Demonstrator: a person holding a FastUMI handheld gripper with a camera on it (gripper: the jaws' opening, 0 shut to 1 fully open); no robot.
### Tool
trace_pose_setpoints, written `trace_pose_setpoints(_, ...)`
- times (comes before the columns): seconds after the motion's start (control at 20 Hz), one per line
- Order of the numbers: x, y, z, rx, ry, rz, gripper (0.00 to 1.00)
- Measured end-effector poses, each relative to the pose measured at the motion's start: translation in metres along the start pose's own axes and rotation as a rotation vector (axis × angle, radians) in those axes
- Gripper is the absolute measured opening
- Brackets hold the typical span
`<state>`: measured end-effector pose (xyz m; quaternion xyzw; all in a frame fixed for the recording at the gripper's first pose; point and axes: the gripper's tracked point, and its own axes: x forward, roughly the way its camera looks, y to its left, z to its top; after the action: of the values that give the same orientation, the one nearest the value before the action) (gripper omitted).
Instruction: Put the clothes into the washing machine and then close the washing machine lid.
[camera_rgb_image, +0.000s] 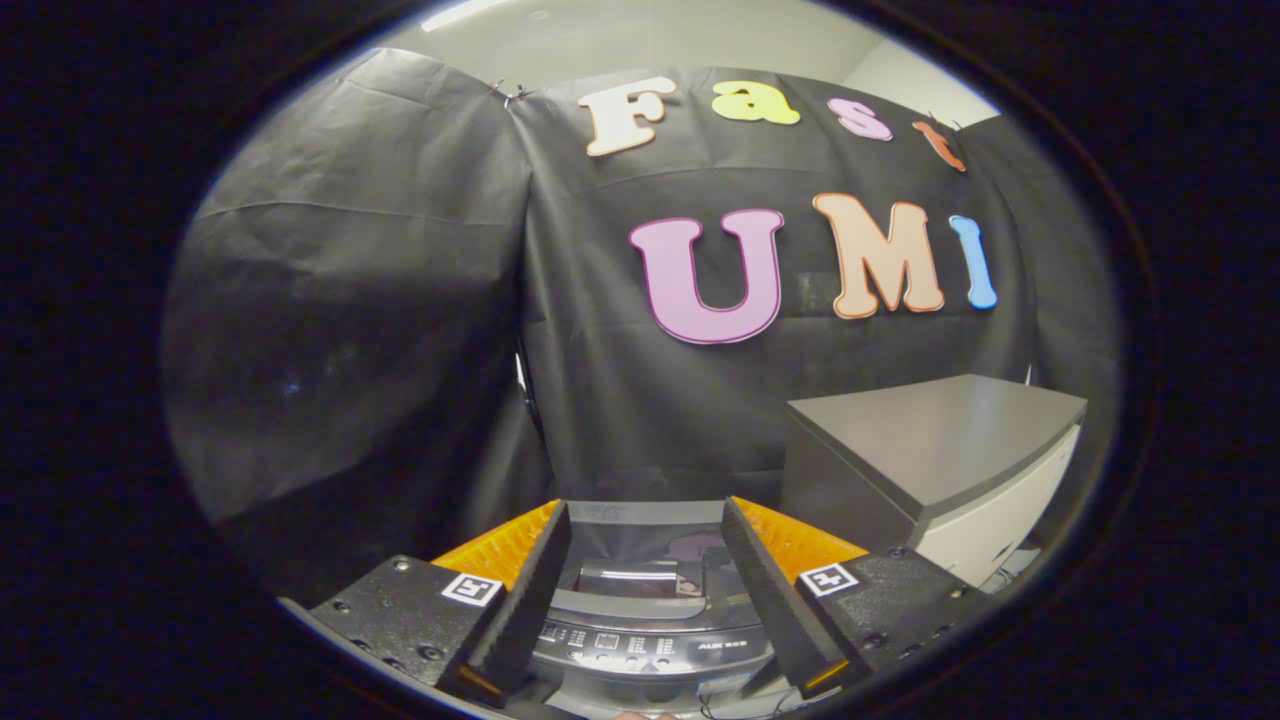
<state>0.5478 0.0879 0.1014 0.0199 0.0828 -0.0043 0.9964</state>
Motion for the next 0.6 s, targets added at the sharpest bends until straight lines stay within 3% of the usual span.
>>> trace_pose_setpoints(0.6, -0.058, -0.006, -0.004, -0.022, -0.022, -0.030, 0.93)
